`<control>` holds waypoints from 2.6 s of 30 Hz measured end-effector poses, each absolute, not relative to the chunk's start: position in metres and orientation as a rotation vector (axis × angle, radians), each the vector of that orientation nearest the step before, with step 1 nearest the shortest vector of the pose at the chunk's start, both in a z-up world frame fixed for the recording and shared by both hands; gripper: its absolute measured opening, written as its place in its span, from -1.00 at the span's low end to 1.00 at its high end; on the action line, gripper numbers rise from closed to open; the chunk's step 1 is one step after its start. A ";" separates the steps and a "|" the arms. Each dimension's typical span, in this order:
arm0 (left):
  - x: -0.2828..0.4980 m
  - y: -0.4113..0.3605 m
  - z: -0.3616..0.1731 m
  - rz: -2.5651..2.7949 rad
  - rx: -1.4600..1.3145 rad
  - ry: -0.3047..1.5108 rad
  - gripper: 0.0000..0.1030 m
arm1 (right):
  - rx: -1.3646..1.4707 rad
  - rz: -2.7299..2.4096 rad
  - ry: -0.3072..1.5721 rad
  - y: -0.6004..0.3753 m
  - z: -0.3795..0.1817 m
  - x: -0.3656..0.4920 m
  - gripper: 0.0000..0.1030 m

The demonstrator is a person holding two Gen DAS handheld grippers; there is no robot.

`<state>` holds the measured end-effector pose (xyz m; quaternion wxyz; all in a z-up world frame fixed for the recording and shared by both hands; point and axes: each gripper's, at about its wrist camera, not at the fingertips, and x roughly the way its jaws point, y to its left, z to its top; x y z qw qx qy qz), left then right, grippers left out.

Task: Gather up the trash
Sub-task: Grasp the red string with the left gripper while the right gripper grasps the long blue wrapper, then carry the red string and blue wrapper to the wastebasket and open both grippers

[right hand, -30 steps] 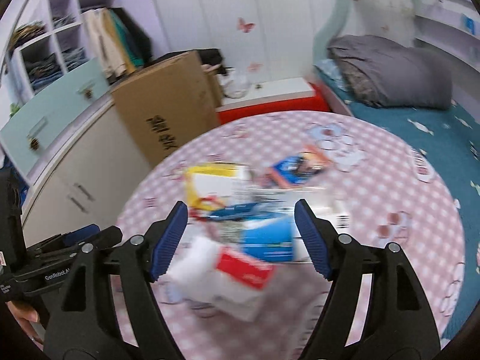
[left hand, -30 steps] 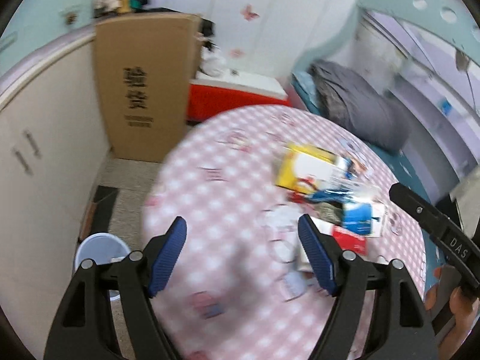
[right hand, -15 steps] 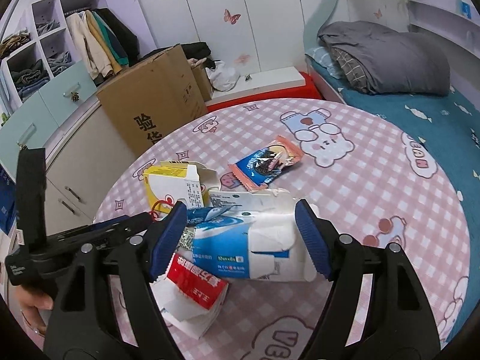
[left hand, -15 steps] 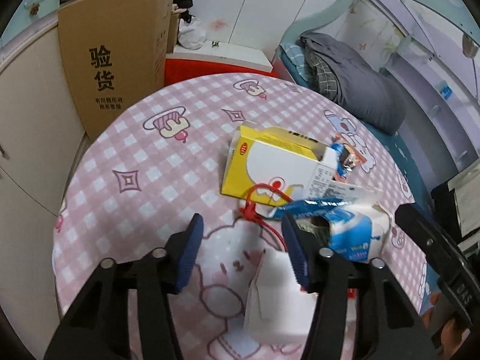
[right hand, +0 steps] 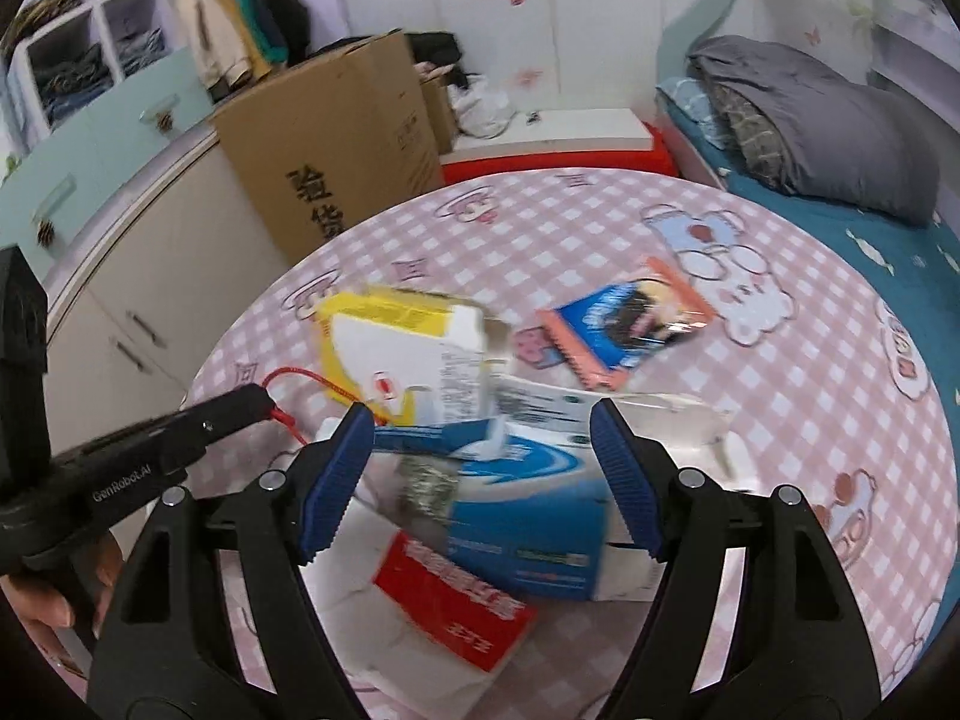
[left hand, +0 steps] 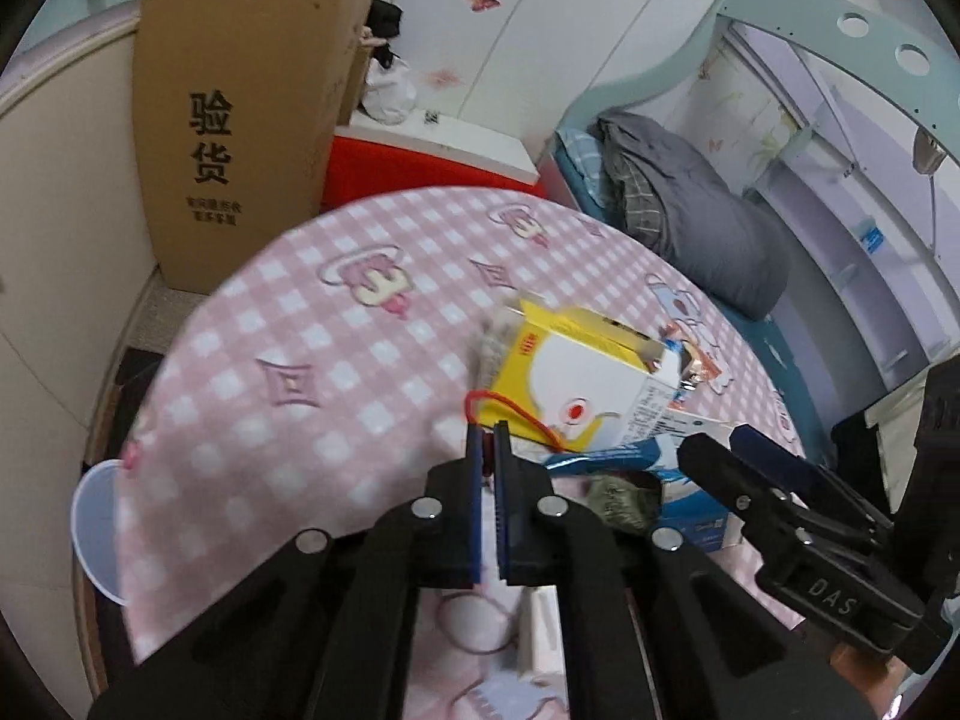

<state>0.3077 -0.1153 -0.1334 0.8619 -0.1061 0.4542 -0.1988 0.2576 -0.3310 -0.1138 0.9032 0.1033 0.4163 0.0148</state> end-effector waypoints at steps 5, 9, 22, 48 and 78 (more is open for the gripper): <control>0.303 -0.090 -0.130 -0.352 -0.212 0.932 -0.94 | 0.068 0.092 0.899 -0.292 -0.118 0.269 0.43; 0.299 -0.069 -0.130 -0.314 -0.202 0.930 -0.94 | -0.105 -0.012 0.919 -0.272 -0.128 0.281 0.43; 0.290 -0.057 -0.133 -0.319 -0.196 0.935 -0.94 | -0.061 0.124 1.035 -0.276 -0.149 0.296 -0.30; 0.252 -0.052 -0.090 -0.348 -0.209 0.838 -0.94 | 0.035 0.214 0.877 -0.252 -0.085 0.247 -0.82; 0.207 -0.030 -0.036 -0.370 -0.243 0.737 -0.94 | 0.215 0.306 0.806 -0.245 -0.040 0.213 -0.82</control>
